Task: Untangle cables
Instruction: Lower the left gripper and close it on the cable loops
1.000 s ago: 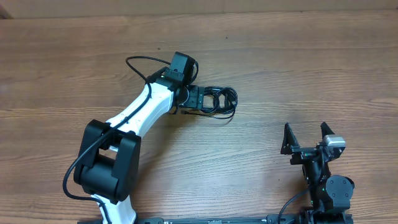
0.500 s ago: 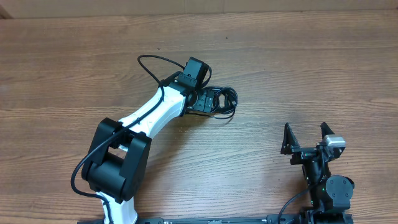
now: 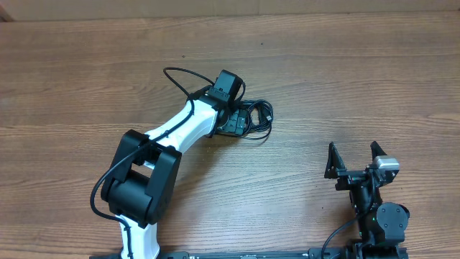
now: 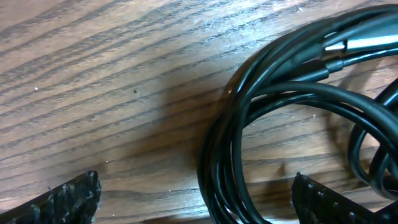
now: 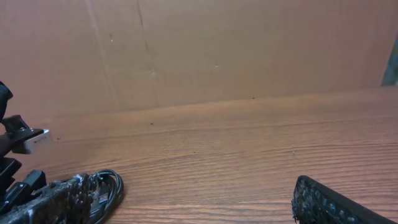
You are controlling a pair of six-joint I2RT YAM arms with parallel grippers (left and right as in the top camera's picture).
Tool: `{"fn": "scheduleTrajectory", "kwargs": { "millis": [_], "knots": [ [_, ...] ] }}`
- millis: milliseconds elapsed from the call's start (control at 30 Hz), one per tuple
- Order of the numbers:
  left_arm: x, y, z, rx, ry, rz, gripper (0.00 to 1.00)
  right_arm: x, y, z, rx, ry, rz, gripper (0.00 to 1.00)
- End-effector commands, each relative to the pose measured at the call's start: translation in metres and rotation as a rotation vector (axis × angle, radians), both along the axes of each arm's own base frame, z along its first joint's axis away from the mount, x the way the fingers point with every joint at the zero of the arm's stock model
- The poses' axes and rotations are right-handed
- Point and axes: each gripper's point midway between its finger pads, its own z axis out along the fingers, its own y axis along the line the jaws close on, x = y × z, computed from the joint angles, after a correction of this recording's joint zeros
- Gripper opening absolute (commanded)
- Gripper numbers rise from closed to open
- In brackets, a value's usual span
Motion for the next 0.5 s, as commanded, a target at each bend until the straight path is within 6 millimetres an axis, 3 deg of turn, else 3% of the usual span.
{"fn": "scheduleTrajectory", "kwargs": {
  "millis": [0,67,167,267,367,467],
  "knots": [
    [0.001,-0.008,0.001,-0.009,-0.001,-0.019,0.96,0.000,-0.001,-0.001,0.004,-0.006,-0.008,1.00],
    [0.001,-0.008,0.001,-0.009,-0.001,-0.019,0.93,0.000,-0.001,-0.001,0.004,-0.006,-0.008,1.00],
    [0.000,-0.012,0.001,-0.025,0.006,-0.027,0.76,0.000,-0.001,-0.001,0.004,-0.006,-0.008,1.00],
    [-0.001,-0.019,0.002,-0.051,0.011,-0.039,0.70,0.000,-0.001,-0.001,0.004,-0.006,-0.008,1.00],
    [-0.002,-0.021,0.001,-0.073,0.016,0.000,0.69,0.000,-0.001,-0.001,0.004,-0.006,-0.008,1.00],
    [0.001,-0.023,-0.002,-0.078,0.009,0.003,0.76,0.000,-0.001,-0.001,0.004,-0.006,-0.008,1.00]
  ]
}}
